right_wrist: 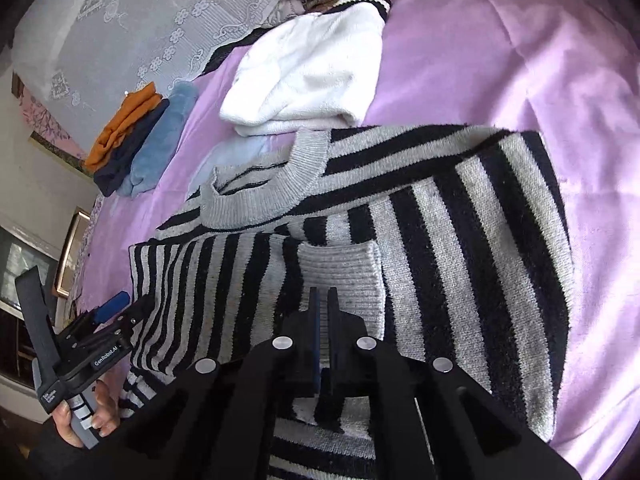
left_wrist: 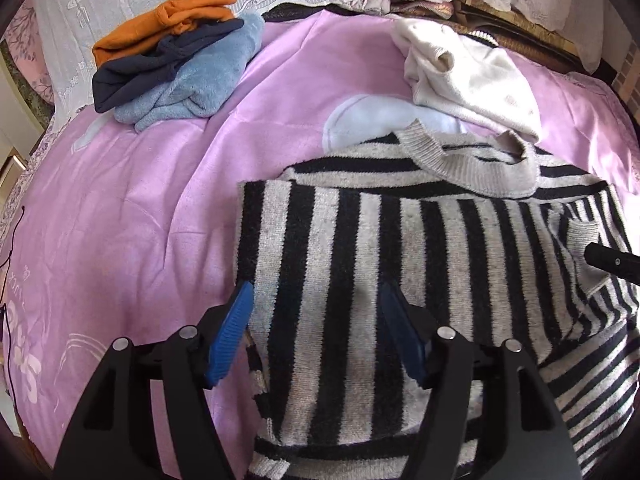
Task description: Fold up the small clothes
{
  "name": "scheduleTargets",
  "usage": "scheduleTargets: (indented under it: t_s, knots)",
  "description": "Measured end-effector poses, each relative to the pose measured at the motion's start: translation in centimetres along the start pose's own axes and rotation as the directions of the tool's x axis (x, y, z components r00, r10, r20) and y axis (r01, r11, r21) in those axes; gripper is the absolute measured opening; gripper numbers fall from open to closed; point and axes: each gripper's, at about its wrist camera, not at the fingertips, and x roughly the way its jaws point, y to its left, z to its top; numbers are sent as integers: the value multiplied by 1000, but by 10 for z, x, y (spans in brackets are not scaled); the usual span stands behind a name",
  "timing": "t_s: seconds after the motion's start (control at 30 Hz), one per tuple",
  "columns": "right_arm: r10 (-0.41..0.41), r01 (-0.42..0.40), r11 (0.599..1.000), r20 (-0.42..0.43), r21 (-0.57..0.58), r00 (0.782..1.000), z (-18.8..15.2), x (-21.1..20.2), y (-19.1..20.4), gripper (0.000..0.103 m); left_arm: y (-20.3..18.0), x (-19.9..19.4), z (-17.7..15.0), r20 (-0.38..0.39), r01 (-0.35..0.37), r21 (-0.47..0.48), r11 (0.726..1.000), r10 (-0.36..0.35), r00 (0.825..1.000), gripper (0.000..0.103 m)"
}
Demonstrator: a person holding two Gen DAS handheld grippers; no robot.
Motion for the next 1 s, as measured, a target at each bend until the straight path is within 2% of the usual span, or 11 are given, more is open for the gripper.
scheduleTargets:
  t_s: [0.07,0.2,0.33,0.53,0.87,1.0]
  knots:
    - [14,-14,998,2,-56,1000,-5,-7,14,5,-7,-10,-1,16,36,20,999,-36,999,65]
    - [50,-53,993,-29,-101,998,-16,-3,34,5,-28,-7,-8,1,44,74,996,-44,999,66]
    - [34,-40,997,-71,-71,997,-26,13,29,4,-34,5,-18,-23,29,80,996,-28,999,67]
    - [84,-84,996,-77,6,993,-31,17,15,0,-31,6,-22,-23,21,76,997,-19,1000,74]
    - [78,-78,997,-76,6,994,-34,14,15,0,-29,3,-28,-29,18,83,996,-16,999,75]
    - [65,-66,997,-41,-28,997,-30,1,23,6,-27,-10,-21,1,29,78,997,-29,1000,75]
